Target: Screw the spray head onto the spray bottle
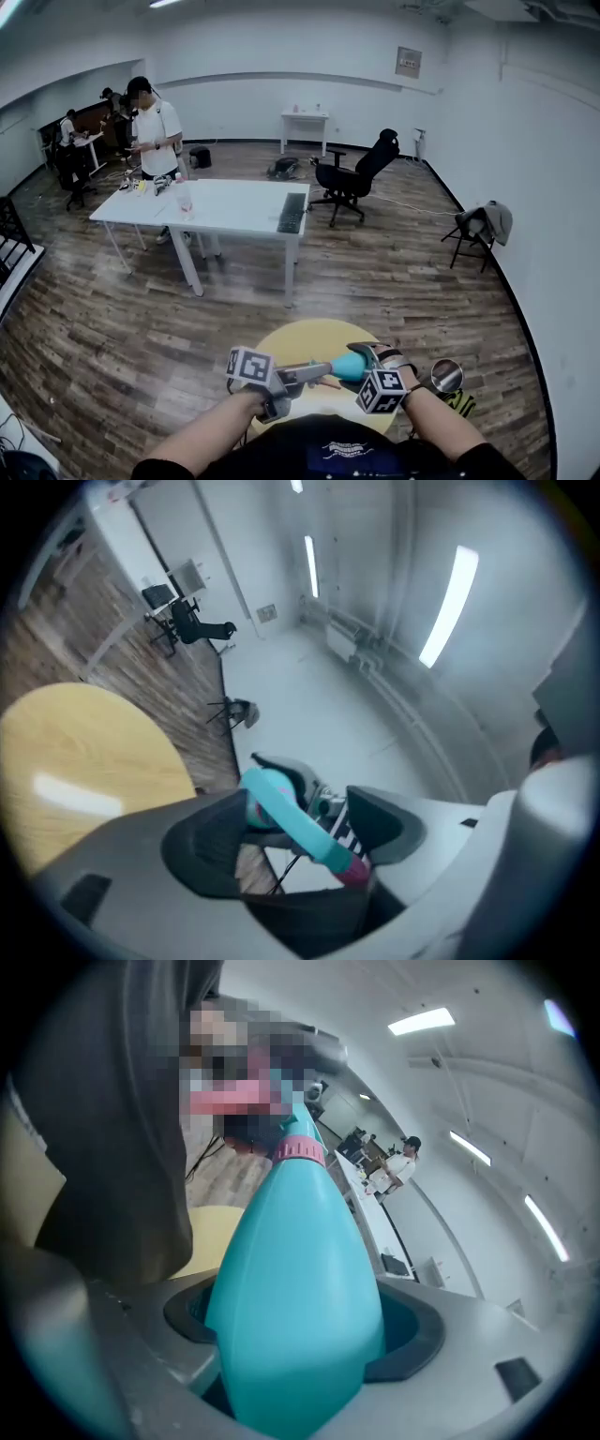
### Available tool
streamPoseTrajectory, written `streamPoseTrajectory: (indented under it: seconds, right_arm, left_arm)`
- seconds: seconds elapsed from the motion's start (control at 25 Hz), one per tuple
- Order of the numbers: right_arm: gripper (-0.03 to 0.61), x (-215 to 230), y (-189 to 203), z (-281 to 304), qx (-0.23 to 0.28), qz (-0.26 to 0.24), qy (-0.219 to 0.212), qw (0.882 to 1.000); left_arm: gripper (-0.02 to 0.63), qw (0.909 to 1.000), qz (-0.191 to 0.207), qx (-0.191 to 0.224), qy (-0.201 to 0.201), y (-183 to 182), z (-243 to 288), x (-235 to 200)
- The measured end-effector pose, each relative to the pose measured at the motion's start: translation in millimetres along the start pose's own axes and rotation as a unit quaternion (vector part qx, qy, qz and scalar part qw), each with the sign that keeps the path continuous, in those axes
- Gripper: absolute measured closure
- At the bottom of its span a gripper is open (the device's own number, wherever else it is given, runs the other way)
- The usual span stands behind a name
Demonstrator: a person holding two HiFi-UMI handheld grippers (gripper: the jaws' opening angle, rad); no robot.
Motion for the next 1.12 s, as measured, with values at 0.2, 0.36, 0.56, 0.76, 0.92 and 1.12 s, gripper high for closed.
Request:
streamPoseTrajectory:
  seconds: [0.2, 0.36, 0.56, 0.76, 0.92, 1.12]
  right_arm:
    - [0.152, 7.9, 27.2, -5.3, -0.049, -0.029, 0.052, 0.997]
    - [0.153, 6.2, 17.3, -5.3, -0.039, -0.092, 0.088, 0.991]
    - [0.147, 6.1, -8.3, -6.3, -0.010, -0.110, 0.085, 0.990]
    - [0.150, 4.7, -10.0, -11.0, 0.005, -0.123, 0.082, 0.989]
    - [0.152, 3.6, -7.7, -11.3, 0.012, -0.109, 0.054, 0.992]
    - [0.153, 3.6, 6.3, -11.5, 0.017, -0.033, 0.019, 0.999]
  left_arm:
    - [0.201, 0.9941, -0.039, 0.091, -0.044, -8.3, -48.9, -15.8]
    - [0.201, 0.9991, -0.018, 0.008, -0.038, -1.3, -7.9, -17.5]
    - [0.428, 0.9918, 0.091, -0.046, -0.078, -0.9, 31.1, -2.4]
    - [0.426, 0.9730, 0.181, -0.108, -0.094, -4.1, 32.0, 11.0]
    - [0.409, 0.9810, 0.145, -0.086, -0.096, 2.0, 30.8, 10.4]
    - [0.259, 0.9969, -0.009, 0.074, -0.026, 9.7, -13.4, 4.2]
Point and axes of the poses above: the fingertips, and each gripper's own axes: z forward along the fingers, x to its right, y out of its underside, the point moved 10 cm from there along -z, backward along the fingers, and after that the axes turned 15 degrees about z, right-handed, at the moved point
